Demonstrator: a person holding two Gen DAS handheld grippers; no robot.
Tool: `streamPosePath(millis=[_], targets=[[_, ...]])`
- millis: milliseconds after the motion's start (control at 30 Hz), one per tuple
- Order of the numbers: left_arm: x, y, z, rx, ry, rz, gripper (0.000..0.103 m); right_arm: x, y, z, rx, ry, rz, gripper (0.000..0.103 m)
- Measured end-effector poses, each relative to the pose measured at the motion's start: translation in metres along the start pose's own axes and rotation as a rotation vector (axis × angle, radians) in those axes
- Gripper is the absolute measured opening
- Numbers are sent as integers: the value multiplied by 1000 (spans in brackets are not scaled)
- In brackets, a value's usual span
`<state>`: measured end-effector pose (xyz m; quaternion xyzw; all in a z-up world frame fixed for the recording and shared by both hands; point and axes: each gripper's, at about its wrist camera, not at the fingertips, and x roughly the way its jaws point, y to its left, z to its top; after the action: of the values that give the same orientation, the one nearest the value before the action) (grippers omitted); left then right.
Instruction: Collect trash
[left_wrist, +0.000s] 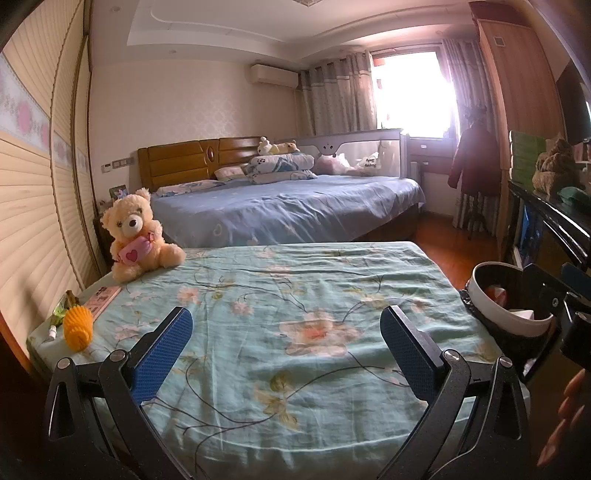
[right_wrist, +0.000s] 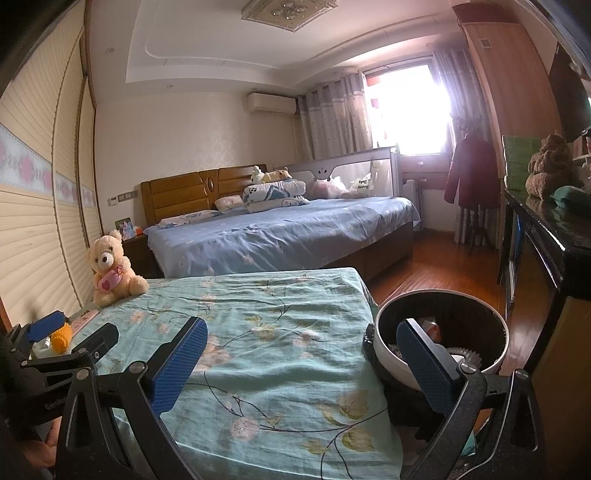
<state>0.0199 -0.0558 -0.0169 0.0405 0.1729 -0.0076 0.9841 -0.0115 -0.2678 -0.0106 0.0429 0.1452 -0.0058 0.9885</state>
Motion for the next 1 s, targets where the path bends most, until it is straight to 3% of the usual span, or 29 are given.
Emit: streamPosePath(millis=[1000], targets=[[6, -1, -2, 10, 19, -18, 103, 1, 5, -2, -16, 12, 23, 103]])
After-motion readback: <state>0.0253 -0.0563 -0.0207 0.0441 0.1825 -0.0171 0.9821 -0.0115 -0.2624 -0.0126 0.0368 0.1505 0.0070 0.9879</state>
